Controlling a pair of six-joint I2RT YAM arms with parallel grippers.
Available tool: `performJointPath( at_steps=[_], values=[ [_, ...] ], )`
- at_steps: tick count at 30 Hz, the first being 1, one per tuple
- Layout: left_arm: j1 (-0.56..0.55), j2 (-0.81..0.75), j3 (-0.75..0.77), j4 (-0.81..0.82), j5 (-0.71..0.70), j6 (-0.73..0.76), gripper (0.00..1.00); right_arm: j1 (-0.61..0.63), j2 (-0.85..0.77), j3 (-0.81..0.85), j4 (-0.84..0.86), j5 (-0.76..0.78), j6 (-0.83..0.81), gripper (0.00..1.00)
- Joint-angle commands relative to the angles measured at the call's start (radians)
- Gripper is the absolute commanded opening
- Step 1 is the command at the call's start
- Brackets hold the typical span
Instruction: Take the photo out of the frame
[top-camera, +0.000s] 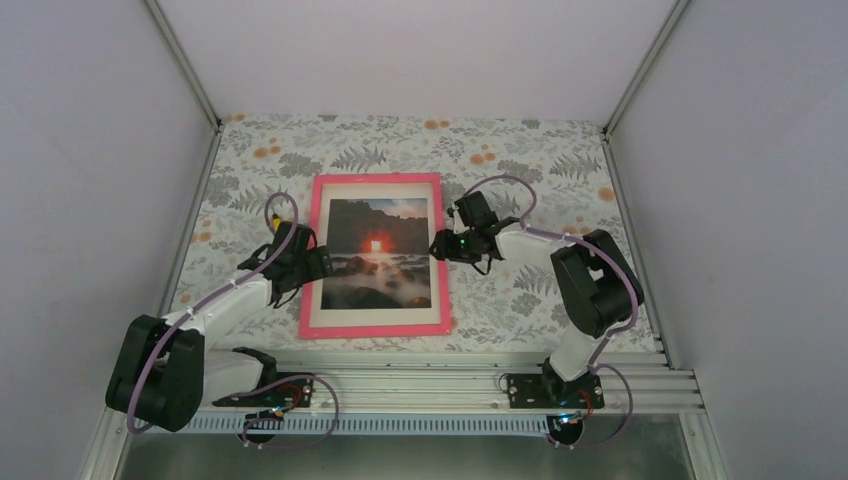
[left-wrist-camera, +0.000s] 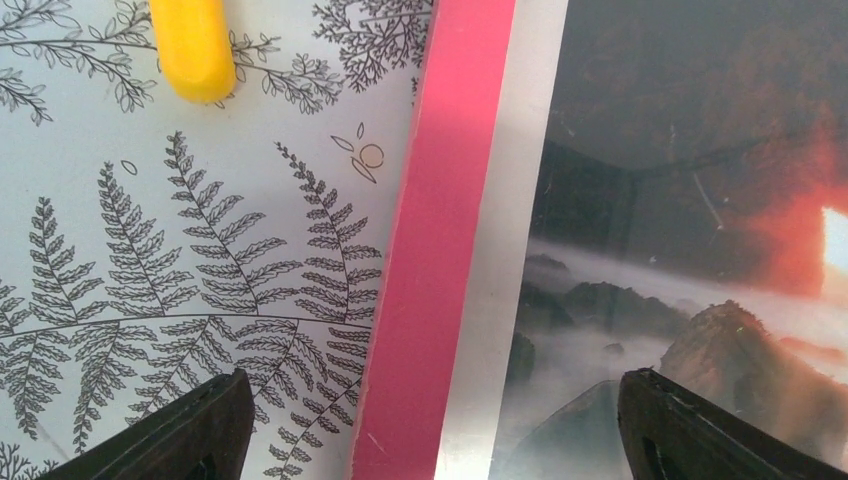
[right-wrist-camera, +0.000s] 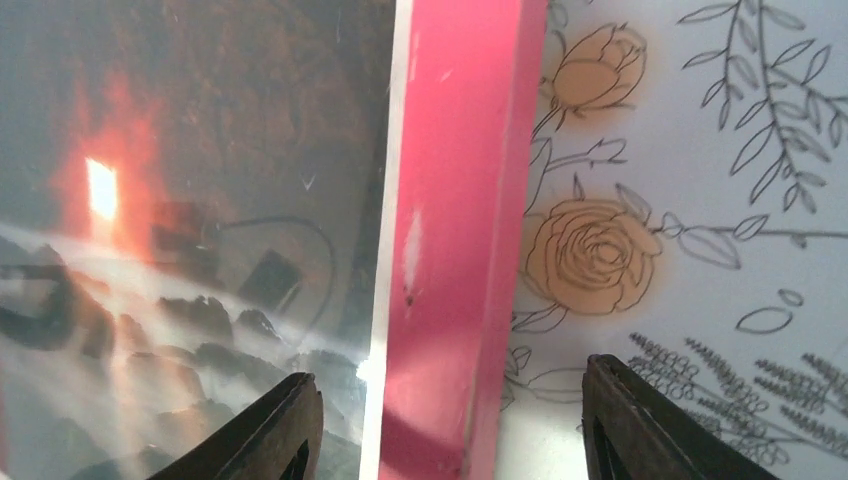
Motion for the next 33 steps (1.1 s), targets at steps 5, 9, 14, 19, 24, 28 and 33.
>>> performJointPath(
  at_steps=[5, 9, 14, 19, 24, 28, 33],
  values=[
    [0.003, 0.05, -0.003, 0.03, 0.005, 0.022, 0.83, 0.107, 0.005, 0.052, -0.11, 0.257, 0.011, 0.54],
    [0.002, 0.066, -0.001, 0.035, -0.004, 0.027, 0.79, 0.14, 0.021, 0.071, -0.124, 0.305, 0.023, 0.52],
    [0.002, 0.095, -0.005, 0.048, -0.002, 0.03, 0.74, 0.169, 0.04, 0.096, -0.152, 0.367, 0.029, 0.48],
    [0.002, 0.127, -0.005, 0.06, -0.003, 0.033, 0.69, 0.191, 0.051, 0.108, -0.172, 0.412, 0.038, 0.42],
    [0.003, 0.131, -0.002, 0.05, -0.015, 0.033, 0.61, 0.206, 0.058, 0.122, -0.191, 0.446, 0.043, 0.36],
    [0.0, 0.127, 0.005, 0.039, -0.026, 0.03, 0.47, 0.211, 0.059, 0.13, -0.196, 0.457, 0.046, 0.31],
    [-0.004, 0.133, 0.013, 0.025, -0.04, 0.03, 0.32, 0.216, 0.059, 0.139, -0.201, 0.466, 0.05, 0.25]
  ],
)
